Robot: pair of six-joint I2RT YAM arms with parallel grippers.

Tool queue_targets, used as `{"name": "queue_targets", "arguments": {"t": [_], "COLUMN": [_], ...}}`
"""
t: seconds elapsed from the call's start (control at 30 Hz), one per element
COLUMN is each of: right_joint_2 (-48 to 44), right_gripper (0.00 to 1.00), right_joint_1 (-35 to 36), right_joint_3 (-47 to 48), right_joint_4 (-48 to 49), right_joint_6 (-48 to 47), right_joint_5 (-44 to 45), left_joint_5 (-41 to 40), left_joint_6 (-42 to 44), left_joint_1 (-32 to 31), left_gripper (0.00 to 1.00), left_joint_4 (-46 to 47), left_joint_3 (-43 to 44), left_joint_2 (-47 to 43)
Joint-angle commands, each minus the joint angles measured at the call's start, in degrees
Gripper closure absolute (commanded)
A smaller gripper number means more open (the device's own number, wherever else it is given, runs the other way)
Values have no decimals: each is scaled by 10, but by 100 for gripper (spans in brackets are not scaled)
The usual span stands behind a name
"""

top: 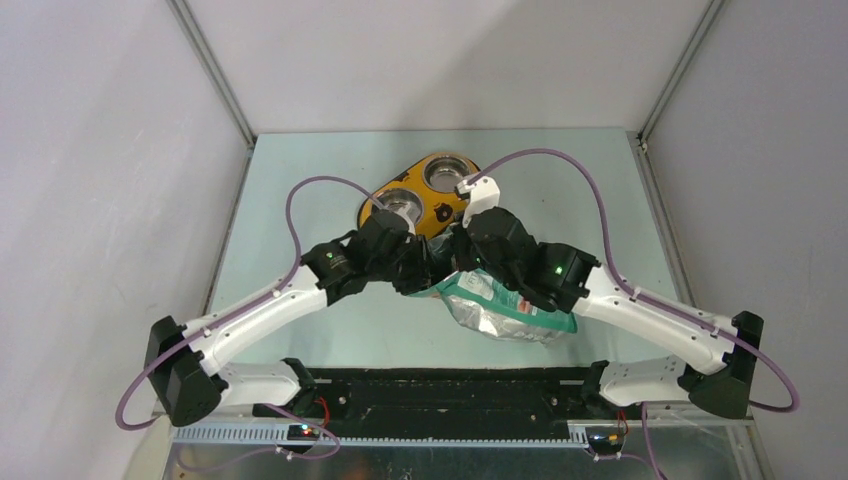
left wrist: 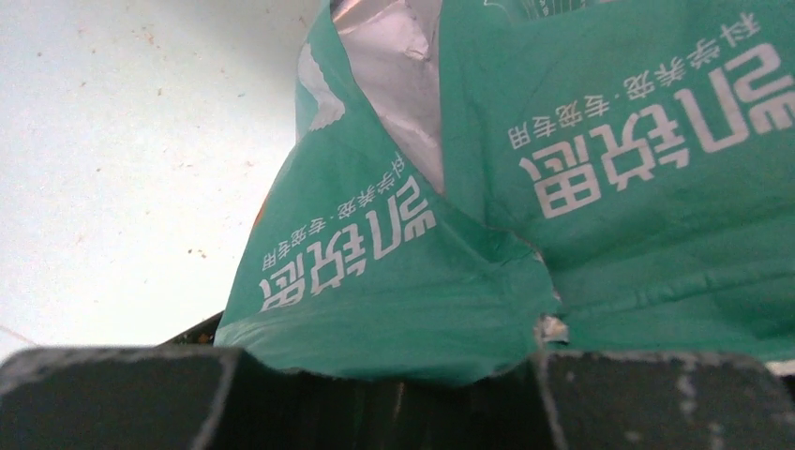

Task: Serve the pet food
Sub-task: Collect the pet food from the pet food bag.

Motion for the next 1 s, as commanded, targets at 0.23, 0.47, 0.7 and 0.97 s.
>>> {"name": "queue_targets", "arguments": {"t": [0.23, 0.47, 0.7, 0.97], "right_joint_2": [-94, -96, -108, -117], "right_gripper": [100, 100, 100, 100], "right_joint_1": [-55, -29, -14, 2], "right_joint_3": [-19, -21, -21, -20], "right_joint_4": [5, 3, 1, -1], "right_joint_6": [-39, -60, -65, -78], "right_joint_5": [3, 19, 24, 47], "left_joint_5": [36, 28, 32, 11], "left_joint_6": [-26, -47, -61, -70], "left_joint_1": [-3, 17, 35, 48], "left_gripper": [100, 100, 100, 100], "left_joint_4": [171, 194, 177, 157], "left_joint_3": [-74, -144, -181, -209], "left_joint_2": [-83, -172, -236, -311]}}
